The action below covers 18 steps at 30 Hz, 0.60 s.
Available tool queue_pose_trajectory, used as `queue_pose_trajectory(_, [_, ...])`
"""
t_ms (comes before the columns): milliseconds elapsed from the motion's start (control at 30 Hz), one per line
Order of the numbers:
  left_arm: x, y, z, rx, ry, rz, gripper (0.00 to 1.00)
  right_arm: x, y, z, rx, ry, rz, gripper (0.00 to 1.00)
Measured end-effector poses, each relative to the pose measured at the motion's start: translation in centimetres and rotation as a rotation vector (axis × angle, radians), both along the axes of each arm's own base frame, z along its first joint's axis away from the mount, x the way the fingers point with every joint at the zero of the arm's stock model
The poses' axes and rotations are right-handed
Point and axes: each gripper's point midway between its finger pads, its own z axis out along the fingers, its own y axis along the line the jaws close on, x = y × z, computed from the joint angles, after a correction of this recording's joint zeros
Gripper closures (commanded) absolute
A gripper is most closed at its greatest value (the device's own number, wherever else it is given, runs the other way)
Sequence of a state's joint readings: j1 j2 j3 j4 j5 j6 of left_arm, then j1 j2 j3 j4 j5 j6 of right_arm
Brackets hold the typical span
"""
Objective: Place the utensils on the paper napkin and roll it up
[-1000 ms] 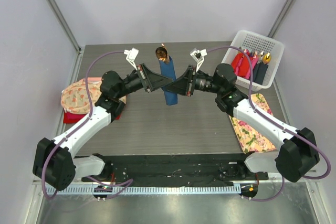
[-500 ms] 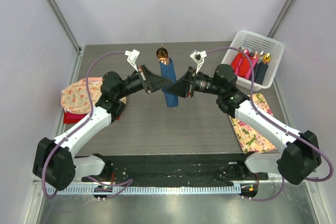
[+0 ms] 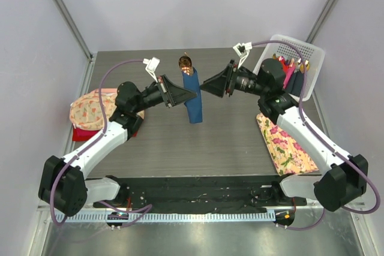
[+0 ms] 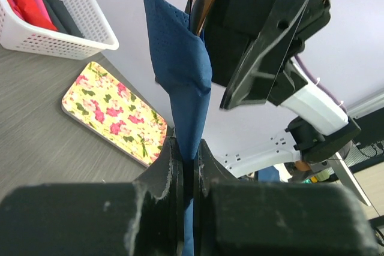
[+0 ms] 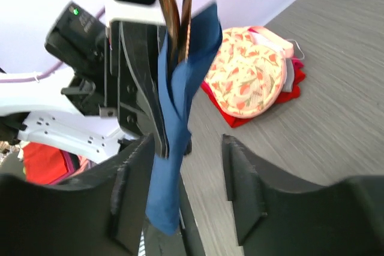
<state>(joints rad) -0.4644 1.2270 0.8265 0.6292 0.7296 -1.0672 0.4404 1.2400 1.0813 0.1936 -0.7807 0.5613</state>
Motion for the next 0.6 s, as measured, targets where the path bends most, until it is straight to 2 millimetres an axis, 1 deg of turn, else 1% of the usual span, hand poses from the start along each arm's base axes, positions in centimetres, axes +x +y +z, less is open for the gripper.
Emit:
queue_pose_trajectory(67, [-0.1,-0.1,-0.2,0.001,-0.002,-0.008,1.0,0.7,0.3,0.9,0.016,0.01,0.004,0.49])
queue_pose_trajectory(167, [-0.1,-0.1,-0.4,0.005,0.001,-0.015,1.0,1.0,0.9,1.8,0.049,0.037,0.034,0.52])
queue_pose_trajectory(200, [-0.1,-0.1,-0.4,0.005,0.002,-0.015,1.0,1.0,1.1,1.8,0.056,0.047,0.042,0.58])
queue_pose_trajectory(233, [-0.1,-0.1,-0.5,0.006,0.003,-0.016,1.0,1.1,1.2,1.8,0.063,0.059,0.046,0.6])
queue_pose_trajectory(267, [-0.1,-0.1,-0.5,0.006,0.003,-0.016,1.0,1.2,1.3,1.8,0.065,0.066,0.052,0.64])
queue_pose_trajectory(300, [-0.1,-0.2,-0.5,0.006,0.003,-0.016,1.0,1.1,1.4,1.7,0.068,0.084,0.057,0.83])
queue_pose_trajectory(367, [-0.1,-0.2,-0.5,0.005,0.003,-0.016,1.0,1.1,1.4,1.6,0.07,0.095,0.061,0.97])
queue_pose_trajectory(400, [-0.1,-0.2,-0.5,0.004,0.001,-0.017,1.0,1.1,1.4,1.6,0.072,0.1,0.063,0.99])
queue_pose_trajectory(500, [-0.1,-0.2,-0.2,-0.002,-0.009,-0.019,1.0,1.0,1.5,1.8,0.082,0.11,0.066,0.99])
queue_pose_trajectory(567, [-0.2,-0.2,-0.2,-0.004,-0.013,-0.02,1.0,1.0,1.5,1.9,0.084,0.11,0.067,0.65])
queue_pose_trajectory(600, [-0.2,-0.1,-0.2,-0.005,-0.014,-0.02,1.0,1.0,1.5,1.9,0.085,0.115,0.066,0.55])
